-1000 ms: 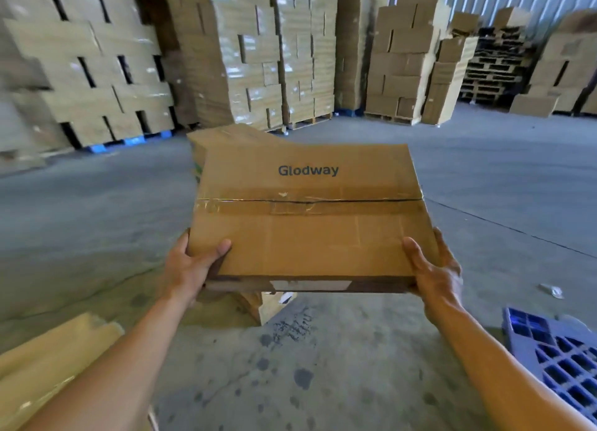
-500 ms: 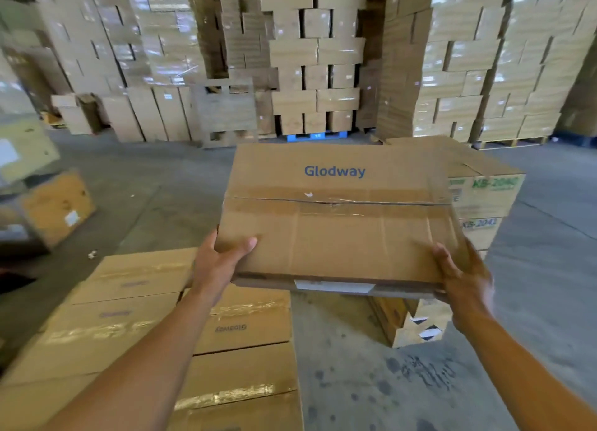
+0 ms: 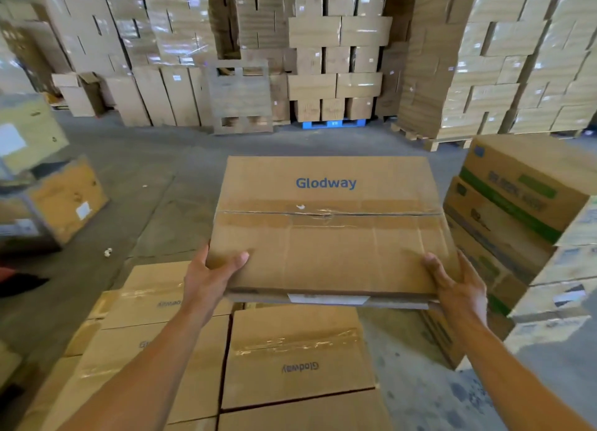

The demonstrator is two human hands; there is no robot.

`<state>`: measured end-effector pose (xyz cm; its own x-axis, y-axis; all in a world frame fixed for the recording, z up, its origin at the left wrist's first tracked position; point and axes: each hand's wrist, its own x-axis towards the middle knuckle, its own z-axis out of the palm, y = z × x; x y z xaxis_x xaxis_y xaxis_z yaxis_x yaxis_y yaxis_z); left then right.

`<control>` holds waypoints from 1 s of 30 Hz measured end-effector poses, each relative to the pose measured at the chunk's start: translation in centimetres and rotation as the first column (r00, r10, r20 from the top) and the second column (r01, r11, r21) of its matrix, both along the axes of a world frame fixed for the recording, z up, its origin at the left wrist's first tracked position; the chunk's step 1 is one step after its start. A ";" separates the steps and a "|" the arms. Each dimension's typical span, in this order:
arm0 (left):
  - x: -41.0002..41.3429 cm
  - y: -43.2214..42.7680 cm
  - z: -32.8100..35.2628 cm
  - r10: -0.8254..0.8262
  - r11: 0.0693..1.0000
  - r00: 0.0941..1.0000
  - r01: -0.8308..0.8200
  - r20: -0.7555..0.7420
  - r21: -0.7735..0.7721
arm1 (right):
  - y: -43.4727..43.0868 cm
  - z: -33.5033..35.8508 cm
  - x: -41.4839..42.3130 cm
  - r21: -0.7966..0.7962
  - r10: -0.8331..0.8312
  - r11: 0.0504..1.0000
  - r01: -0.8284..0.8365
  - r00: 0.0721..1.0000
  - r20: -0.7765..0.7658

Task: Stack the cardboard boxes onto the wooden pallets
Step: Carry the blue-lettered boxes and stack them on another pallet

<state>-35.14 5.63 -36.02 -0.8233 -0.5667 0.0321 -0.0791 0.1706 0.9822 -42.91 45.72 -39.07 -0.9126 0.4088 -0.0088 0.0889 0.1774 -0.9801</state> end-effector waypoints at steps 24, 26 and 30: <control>-15.1 -11.5 -20.9 0.078 0.994 0.996 -0.081 0.041 0.076 | -15.0 -15.5 -18.9 -0.007 0.117 0.993 -0.117 0.989 0.088; -16.2 -11.5 -23.7 0.078 0.994 0.996 -0.081 0.048 0.071 | -15.1 -18.7 -20.2 -0.007 0.123 0.992 -0.122 0.987 0.107; -18.5 -11.5 -28.3 0.052 0.997 0.998 -0.054 0.043 0.047 | -15.0 -24.0 -22.5 -0.031 0.107 0.994 -0.104 0.989 0.107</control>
